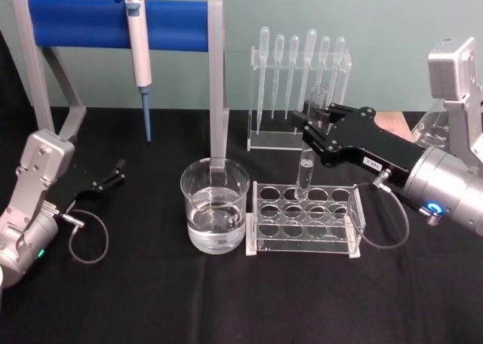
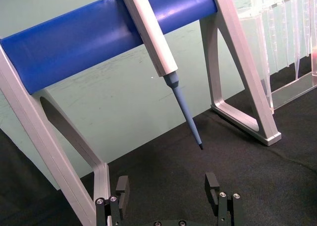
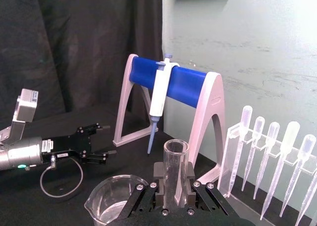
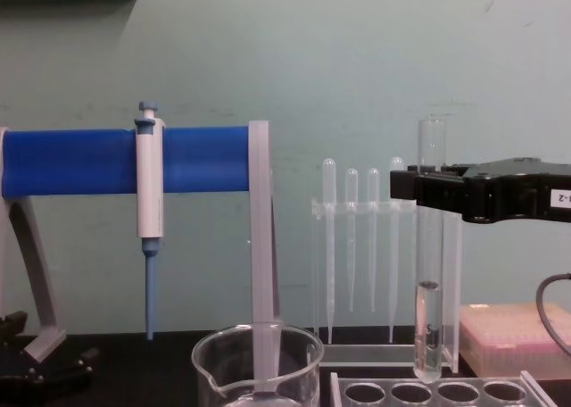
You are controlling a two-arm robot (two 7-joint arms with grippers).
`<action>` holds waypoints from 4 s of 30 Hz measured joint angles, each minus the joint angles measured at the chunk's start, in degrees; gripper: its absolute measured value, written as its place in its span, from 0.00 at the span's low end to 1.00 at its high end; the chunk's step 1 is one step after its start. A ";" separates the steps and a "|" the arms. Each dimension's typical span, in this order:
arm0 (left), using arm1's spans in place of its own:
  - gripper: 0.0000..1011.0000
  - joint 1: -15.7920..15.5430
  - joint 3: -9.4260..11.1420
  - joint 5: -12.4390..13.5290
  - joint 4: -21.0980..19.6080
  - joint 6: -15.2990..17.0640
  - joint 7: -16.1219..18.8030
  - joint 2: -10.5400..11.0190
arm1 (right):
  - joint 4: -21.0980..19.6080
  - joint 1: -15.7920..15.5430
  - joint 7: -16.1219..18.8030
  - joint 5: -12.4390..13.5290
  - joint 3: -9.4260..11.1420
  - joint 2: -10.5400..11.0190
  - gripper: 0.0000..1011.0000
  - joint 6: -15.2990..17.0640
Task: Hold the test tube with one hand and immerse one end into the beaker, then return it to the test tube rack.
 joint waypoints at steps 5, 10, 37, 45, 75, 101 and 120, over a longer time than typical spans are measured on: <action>0.99 0.00 0.00 0.00 0.00 0.00 0.00 0.00 | 0.00 0.00 0.04 0.00 -0.02 0.01 0.22 0.00; 0.99 0.00 0.00 0.00 0.00 0.00 0.00 0.00 | 0.00 0.02 0.04 0.01 -0.02 0.04 0.22 0.01; 0.99 0.00 0.00 0.00 0.00 0.00 0.00 0.00 | -0.04 0.02 0.17 0.00 -0.02 0.05 0.22 0.02; 0.99 0.00 0.00 0.00 0.00 0.00 0.00 0.00 | -0.03 0.02 0.18 0.00 -0.02 0.05 0.22 0.02; 0.99 0.00 0.00 0.00 0.00 0.00 0.00 0.00 | -0.04 0.02 0.18 0.00 -0.02 0.05 0.22 0.01; 0.99 0.00 0.00 0.00 0.00 0.00 0.00 0.00 | -0.03 0.02 0.18 0.00 -0.02 0.05 0.22 0.01; 0.99 0.00 0.00 0.00 0.00 0.00 0.00 0.00 | -0.05 0.06 0.16 0.00 -0.03 0.05 0.22 0.03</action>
